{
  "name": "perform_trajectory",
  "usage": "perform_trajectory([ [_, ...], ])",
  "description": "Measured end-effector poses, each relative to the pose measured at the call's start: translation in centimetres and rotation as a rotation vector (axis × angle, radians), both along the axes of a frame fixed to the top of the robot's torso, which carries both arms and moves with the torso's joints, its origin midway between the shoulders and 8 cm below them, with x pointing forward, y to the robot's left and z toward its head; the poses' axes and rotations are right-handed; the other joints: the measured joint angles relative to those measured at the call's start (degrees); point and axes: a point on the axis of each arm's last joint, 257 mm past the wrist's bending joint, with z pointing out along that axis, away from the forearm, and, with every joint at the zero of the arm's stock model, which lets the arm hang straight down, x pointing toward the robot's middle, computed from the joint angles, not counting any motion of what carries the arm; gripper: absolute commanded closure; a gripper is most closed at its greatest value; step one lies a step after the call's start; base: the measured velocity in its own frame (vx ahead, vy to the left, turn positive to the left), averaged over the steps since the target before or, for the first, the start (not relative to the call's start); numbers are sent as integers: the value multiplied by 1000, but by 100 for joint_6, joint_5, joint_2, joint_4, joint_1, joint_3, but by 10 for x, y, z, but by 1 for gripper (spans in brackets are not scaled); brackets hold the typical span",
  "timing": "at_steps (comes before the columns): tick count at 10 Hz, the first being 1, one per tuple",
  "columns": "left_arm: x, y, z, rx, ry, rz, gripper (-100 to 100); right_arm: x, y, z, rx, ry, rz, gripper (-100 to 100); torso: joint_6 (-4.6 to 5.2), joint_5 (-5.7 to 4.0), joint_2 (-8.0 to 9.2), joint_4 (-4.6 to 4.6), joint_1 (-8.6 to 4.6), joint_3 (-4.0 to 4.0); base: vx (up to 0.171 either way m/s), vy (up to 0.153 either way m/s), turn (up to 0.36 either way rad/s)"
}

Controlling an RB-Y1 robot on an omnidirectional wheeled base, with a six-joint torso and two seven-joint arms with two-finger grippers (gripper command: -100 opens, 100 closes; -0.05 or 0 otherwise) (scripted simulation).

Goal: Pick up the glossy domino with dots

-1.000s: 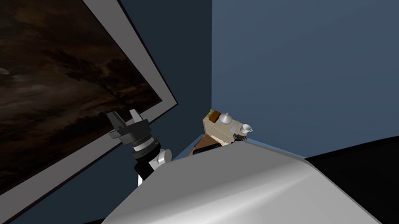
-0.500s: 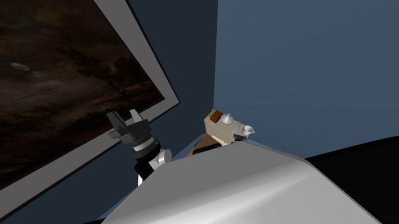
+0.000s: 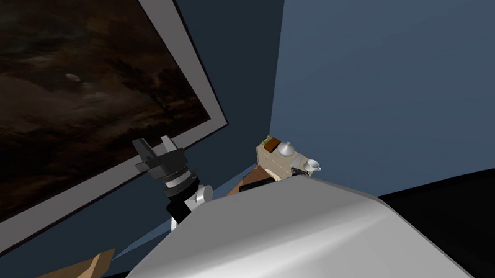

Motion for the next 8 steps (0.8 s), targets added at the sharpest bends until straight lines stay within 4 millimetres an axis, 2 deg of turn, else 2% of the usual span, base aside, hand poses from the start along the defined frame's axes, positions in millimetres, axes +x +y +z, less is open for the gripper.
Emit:
perform_trajectory([
  [8, 0, 0, 0, 0, 0, 0, 0, -38, -6, -8, 13, 5, -137, -100, 4, 0, -6, -2, 3, -3, -24, -28, 176],
])
